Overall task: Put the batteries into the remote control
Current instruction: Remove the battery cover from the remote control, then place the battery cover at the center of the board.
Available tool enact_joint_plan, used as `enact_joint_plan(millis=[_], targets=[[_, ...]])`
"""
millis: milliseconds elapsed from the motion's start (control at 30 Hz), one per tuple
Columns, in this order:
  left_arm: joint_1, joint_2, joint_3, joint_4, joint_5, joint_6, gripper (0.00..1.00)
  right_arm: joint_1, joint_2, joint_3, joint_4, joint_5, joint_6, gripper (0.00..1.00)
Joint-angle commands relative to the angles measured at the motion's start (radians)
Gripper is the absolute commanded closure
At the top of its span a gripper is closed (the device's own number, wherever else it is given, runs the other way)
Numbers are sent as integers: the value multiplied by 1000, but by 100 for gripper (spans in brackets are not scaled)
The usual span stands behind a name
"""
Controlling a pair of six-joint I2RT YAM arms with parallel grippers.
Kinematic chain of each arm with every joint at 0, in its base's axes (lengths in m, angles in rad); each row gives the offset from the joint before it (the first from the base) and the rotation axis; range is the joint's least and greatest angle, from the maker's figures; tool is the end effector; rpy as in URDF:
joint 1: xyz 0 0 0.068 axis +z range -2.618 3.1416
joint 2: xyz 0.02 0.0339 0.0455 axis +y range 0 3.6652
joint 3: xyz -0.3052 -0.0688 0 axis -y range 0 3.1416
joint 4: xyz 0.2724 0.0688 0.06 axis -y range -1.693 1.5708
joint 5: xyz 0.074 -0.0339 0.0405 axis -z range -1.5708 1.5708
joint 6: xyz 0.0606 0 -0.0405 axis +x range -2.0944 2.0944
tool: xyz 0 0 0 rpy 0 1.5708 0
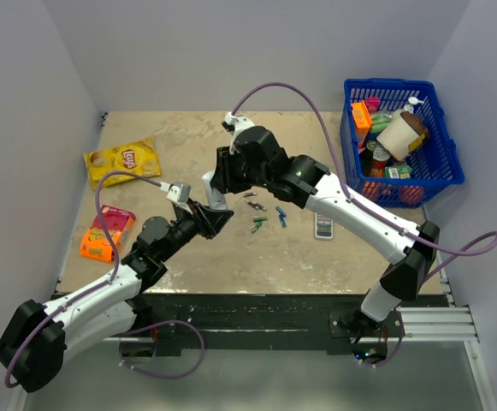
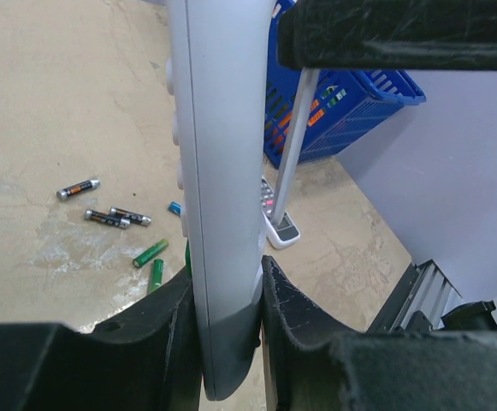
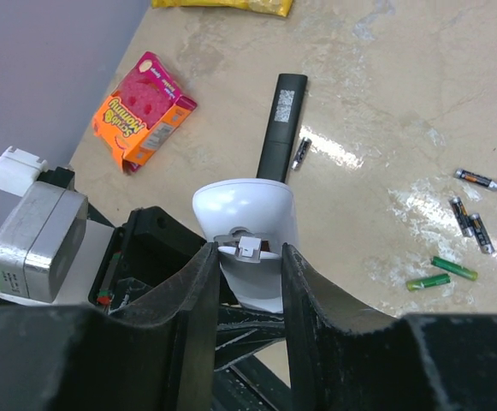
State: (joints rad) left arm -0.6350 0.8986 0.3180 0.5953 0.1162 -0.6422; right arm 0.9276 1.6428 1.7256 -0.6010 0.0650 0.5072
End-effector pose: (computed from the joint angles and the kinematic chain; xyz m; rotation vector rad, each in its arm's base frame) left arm 0.1768 -0.1390 0.2550 0.0921 1.6613 -1.0823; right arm 0.2582 0.3379 0.4336 -0.4164 2.1500 0.7826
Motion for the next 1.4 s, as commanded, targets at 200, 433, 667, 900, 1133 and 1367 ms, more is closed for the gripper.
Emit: enact_joint_plan(millis=[200,433,667,900,1133,1367], targets=[[11,-62,1,-96,-156,10,100,-71,-78,-4,-31,41,-45,89],[112,-161,-11,-187,-216,71,100,-165,-106,-213,-146,25,-65,89],[143,-205,7,-226,-251,196,100,-182,-89,-489,-135,-7,-49,89],[144,-207,-10,-204,-228,208,100,-185,27,-595,-63,-25,-38,84],[144,-211,-28,-201,-227,213,100,-187,104,-624,-26,-10,-48,77],[144,-205,-23,-193,-222,225,100,-187,123,-630,-20,5,-64,52]])
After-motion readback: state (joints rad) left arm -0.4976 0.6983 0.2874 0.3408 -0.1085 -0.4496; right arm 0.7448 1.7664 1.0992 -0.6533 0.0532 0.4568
